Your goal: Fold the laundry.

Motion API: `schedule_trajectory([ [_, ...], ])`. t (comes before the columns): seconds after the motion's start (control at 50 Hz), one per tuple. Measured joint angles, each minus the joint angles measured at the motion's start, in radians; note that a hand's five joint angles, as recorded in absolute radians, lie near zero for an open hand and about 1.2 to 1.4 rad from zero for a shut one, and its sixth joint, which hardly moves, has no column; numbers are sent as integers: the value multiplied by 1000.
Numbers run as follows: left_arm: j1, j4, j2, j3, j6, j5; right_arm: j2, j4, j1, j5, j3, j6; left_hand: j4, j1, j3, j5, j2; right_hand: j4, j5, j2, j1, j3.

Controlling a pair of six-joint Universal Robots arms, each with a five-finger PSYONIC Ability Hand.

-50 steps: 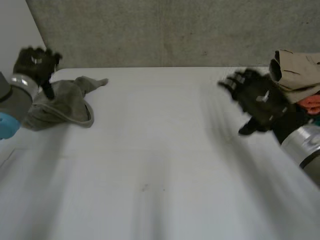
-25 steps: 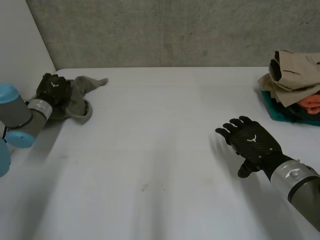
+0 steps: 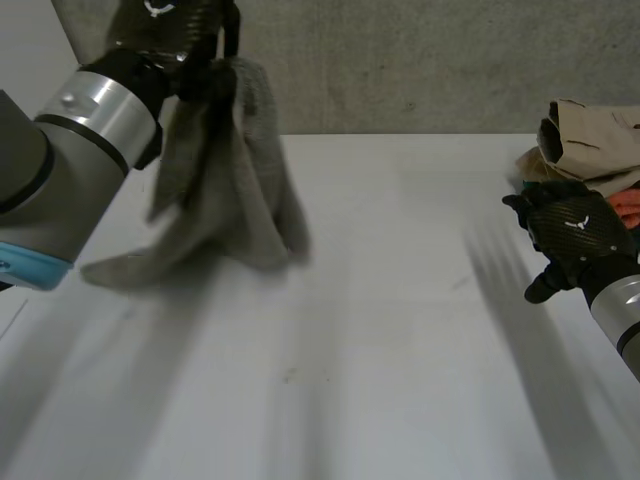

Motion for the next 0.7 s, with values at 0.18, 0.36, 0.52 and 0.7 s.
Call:
schedule_trajectory([
  [0.18, -80, -91, -177, 11, 147, -87, -10, 45, 3, -8, 7, 17, 0, 0, 0, 0, 0, 0, 0, 0, 0, 0],
  [0.36, -116, -130, -250, 35, 193, -234, -18, 148, 23, 1, -31, 80, 0, 0, 0, 0, 0, 0, 0, 0, 0, 0],
  [0.52, -127, -130, -149, 69, 196, -242, 11, 307, 158, -1, -133, 473, 0, 0, 0, 0, 0, 0, 0, 0, 0, 0],
  [0.7, -162, -170, -77, 125, 203, -239, 183, 345, 328, -6, -255, 835, 0, 0, 0, 0, 0, 0, 0, 0, 0, 0],
])
